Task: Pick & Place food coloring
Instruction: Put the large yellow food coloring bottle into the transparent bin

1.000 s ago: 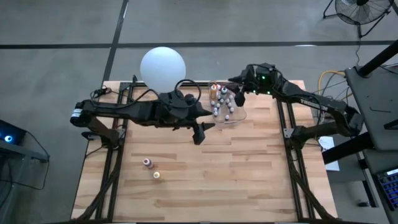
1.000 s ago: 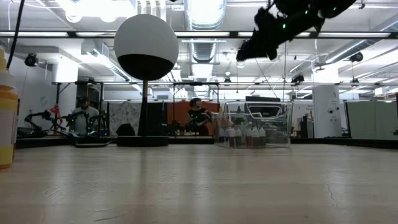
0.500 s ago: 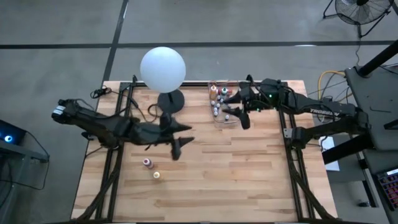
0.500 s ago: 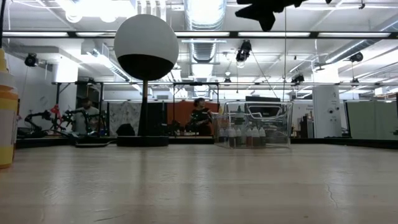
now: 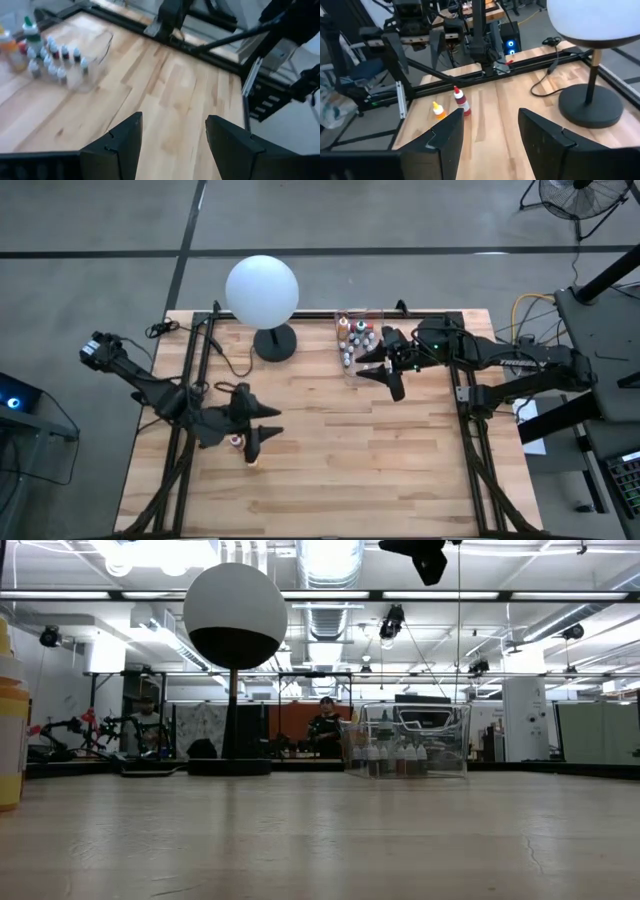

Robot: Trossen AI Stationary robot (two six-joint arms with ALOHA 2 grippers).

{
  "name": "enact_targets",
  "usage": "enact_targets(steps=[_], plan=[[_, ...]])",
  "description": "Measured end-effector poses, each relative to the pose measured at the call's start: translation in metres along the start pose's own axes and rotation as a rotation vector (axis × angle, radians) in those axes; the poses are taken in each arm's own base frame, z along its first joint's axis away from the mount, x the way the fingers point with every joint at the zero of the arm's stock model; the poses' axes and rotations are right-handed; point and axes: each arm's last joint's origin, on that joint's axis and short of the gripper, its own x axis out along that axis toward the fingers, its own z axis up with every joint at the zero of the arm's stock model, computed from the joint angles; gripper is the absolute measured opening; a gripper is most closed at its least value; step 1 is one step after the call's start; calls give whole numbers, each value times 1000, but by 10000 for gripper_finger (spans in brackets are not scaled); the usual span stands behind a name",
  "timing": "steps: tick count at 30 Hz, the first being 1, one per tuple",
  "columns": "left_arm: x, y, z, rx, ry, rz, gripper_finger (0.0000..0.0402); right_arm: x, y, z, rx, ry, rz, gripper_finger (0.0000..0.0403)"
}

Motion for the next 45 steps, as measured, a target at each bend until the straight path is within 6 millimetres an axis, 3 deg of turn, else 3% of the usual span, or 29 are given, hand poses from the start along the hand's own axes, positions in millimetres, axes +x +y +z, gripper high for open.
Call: enact_targets(steps=[20,34,45], plan=[[-33,-24,-65,-104,178,58,190,3,12,-4,63,2,-21,178],[-20,-44,-125,-205,280,219,190,5,9,-12,63,33,-30,178],[-9,-54,-151,-211,313,311,190,7,8,-20,72,57,-30,178]])
